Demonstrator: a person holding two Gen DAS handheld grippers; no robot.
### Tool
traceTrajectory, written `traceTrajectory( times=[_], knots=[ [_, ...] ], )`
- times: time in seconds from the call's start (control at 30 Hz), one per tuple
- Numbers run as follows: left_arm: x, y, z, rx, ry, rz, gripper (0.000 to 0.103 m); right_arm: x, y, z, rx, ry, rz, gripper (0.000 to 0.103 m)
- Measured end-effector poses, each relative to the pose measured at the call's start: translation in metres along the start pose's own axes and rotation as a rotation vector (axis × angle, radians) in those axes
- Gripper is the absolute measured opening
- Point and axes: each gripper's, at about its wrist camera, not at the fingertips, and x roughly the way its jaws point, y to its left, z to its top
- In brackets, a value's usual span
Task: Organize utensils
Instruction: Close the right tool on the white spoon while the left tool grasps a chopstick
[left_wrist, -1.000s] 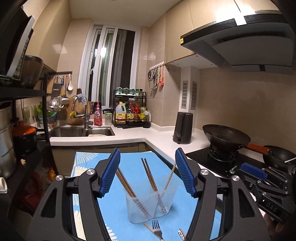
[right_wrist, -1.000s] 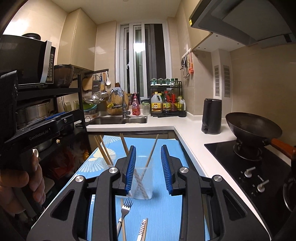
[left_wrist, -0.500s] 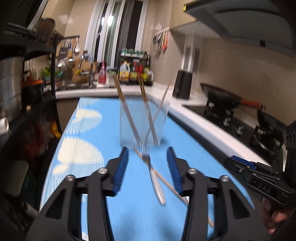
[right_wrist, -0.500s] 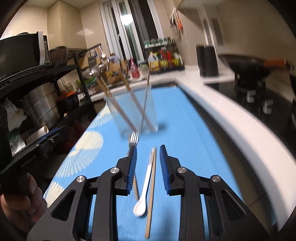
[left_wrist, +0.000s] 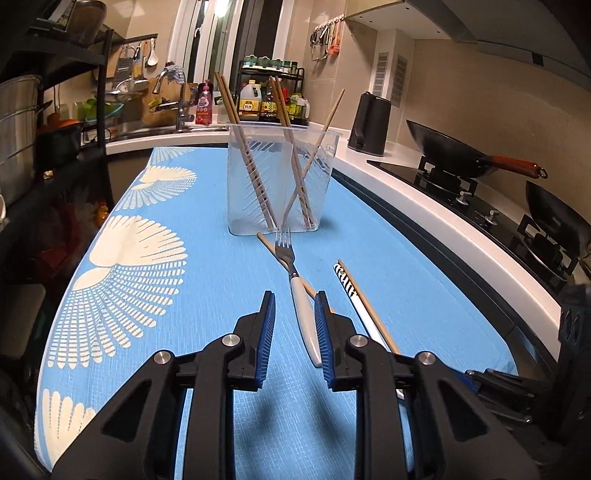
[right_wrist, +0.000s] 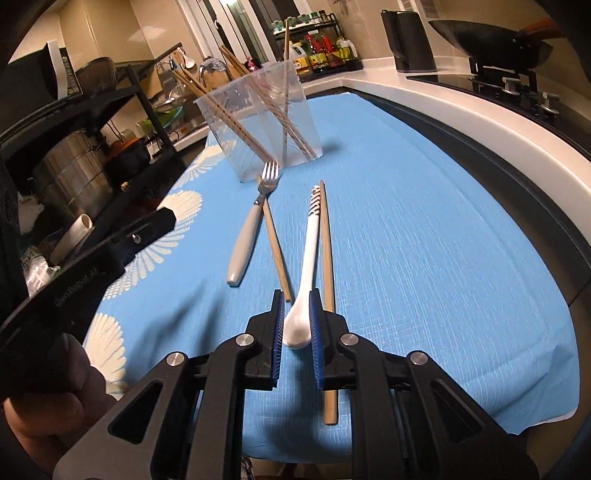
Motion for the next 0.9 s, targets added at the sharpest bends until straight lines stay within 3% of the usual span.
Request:
traceTrajectory(
  times=[0.37,0.9],
  knots=[
    [0.006,0.000,-0.003,-0.013,0.023,-0.011,0.022,0.009,0.006,-0.008,-0.033,0.023,-0.043,0.014],
    [0.040,-0.010,-0.015,-0.045,0.131,-0.061,0.023,0.004,0.008,-0.010,-0.082,-0.001,-0.089,0.010]
  ],
)
